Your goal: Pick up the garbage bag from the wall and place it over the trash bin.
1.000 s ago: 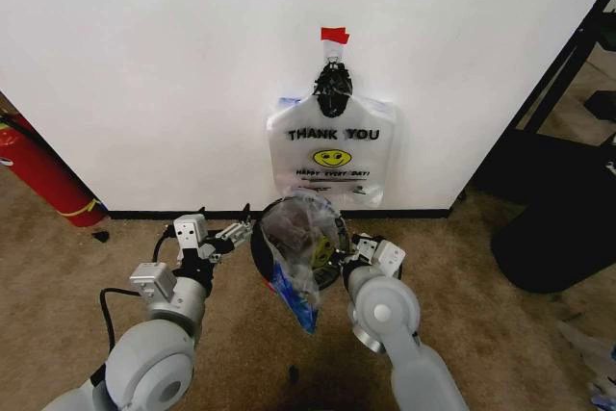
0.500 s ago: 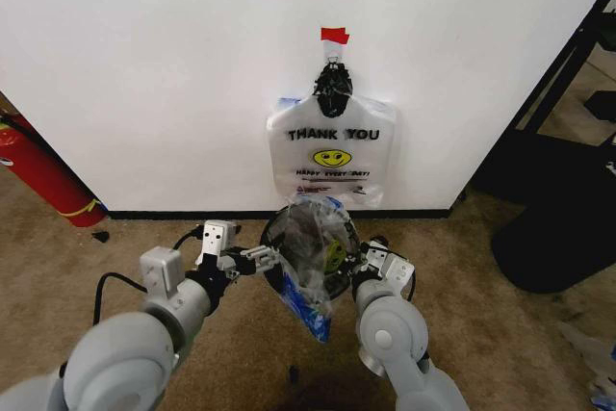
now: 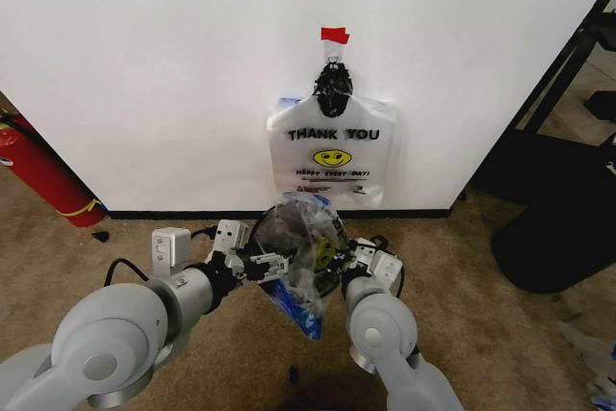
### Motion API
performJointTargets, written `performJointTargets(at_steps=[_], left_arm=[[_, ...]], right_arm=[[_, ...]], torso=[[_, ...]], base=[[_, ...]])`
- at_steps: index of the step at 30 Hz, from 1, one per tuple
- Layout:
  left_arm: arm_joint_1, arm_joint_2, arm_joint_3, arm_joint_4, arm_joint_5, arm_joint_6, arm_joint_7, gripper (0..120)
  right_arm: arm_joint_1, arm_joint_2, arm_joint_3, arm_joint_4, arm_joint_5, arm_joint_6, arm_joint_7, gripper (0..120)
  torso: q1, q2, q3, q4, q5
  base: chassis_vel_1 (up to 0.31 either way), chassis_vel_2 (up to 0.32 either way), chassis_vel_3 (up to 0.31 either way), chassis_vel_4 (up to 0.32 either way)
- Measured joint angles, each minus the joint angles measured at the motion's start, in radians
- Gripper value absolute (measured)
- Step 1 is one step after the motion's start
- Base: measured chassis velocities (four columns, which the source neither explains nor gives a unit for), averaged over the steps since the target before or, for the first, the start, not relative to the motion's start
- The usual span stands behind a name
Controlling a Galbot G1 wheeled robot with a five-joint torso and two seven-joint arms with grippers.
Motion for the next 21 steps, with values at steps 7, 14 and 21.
performJointTargets(at_steps=[7, 14, 21], left_arm=[[-0.015, -0.009, 0.052, 0.027, 0.016, 0.000, -0.016, 72], [-0.046, -0.039, 0.108, 0.062, 0.035, 0.001, -0.079, 70], [-0.071, -0.073, 0.138, 0.097, 0.013, -0.003, -0.114, 58]], right_arm=[[0.004, -0.003, -0.006, -0.002, -0.002, -0.001, -0.006, 0], [0.006, -0.006, -0.005, 0.000, -0.002, -0.001, -0.006, 0], [0.007, -0.013, -0.003, 0.000, -0.002, -0.003, -0.006, 0]], torso=[[0.000, 0.000, 0.000, -0.0001, 0.0001], [0.000, 0.000, 0.000, -0.0001, 0.0000], [0.000, 0.000, 0.000, -0.0001, 0.0000]], base=[[0.000, 0.000, 0.000, 0.000], [0.000, 0.000, 0.000, 0.000], [0.000, 0.000, 0.000, 0.000]])
